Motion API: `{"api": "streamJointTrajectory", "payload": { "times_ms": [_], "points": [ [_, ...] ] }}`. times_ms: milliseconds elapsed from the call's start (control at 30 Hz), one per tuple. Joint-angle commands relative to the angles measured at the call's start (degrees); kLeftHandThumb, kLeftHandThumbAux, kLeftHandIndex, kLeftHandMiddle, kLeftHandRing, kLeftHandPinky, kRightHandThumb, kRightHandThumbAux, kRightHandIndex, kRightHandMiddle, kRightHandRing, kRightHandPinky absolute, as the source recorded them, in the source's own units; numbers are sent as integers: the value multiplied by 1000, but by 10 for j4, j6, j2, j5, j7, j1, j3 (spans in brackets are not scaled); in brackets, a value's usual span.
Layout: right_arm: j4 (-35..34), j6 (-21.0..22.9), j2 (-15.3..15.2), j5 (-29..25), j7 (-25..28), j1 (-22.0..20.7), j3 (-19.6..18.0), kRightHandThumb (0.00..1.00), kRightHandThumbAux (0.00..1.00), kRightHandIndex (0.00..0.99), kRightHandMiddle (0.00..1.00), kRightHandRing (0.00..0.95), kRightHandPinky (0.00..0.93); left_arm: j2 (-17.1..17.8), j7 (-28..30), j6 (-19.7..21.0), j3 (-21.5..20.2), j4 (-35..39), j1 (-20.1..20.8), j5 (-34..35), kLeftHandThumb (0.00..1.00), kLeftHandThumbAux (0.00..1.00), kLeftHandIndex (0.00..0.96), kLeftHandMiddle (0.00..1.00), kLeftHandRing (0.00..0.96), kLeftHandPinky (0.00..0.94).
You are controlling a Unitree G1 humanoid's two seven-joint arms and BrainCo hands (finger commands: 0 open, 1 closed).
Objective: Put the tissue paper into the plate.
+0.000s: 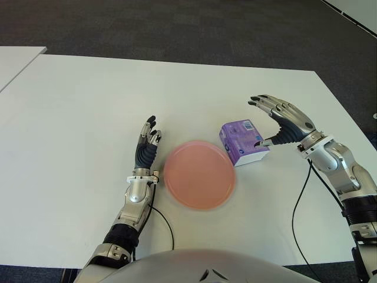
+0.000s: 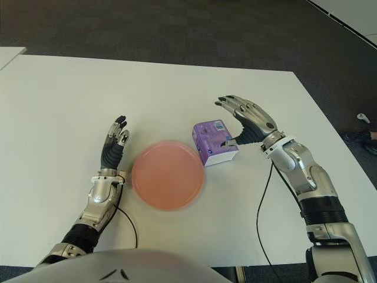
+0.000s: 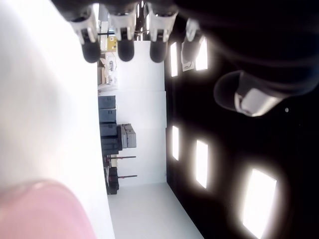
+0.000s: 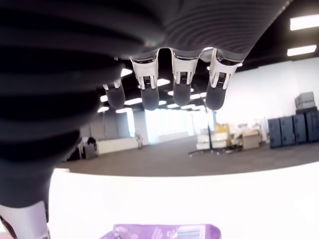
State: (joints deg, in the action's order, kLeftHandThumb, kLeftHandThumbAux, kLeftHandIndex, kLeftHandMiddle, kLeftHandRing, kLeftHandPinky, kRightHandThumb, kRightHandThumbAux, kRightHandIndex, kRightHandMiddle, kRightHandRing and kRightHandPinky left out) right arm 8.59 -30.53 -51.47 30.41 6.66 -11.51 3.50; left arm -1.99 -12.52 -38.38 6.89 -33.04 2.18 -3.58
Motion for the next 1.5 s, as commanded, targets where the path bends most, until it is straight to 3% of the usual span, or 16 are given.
{"api": "streamJointTrajectory", "payload": {
  "times_ms": [33,733,1500],
  "points": [
    [-3,14,-8,-14,55,11,8,3,674,1,14,0,0,30,13,2,-9,-101,-101,-18,0,359,0,0,0,0],
    [31,-97,-57,57,71,-7,45,0,676,0,15,0,0,31,21,21,-10,-88,-104,-15,0,365,0,0,0,0],
    [37,-115,-44,93,60,-9,64,8,671,0,28,0,0,30,10,21,-9,-83,-103,-24,0,353,0,0,0,0]
  ]
}}
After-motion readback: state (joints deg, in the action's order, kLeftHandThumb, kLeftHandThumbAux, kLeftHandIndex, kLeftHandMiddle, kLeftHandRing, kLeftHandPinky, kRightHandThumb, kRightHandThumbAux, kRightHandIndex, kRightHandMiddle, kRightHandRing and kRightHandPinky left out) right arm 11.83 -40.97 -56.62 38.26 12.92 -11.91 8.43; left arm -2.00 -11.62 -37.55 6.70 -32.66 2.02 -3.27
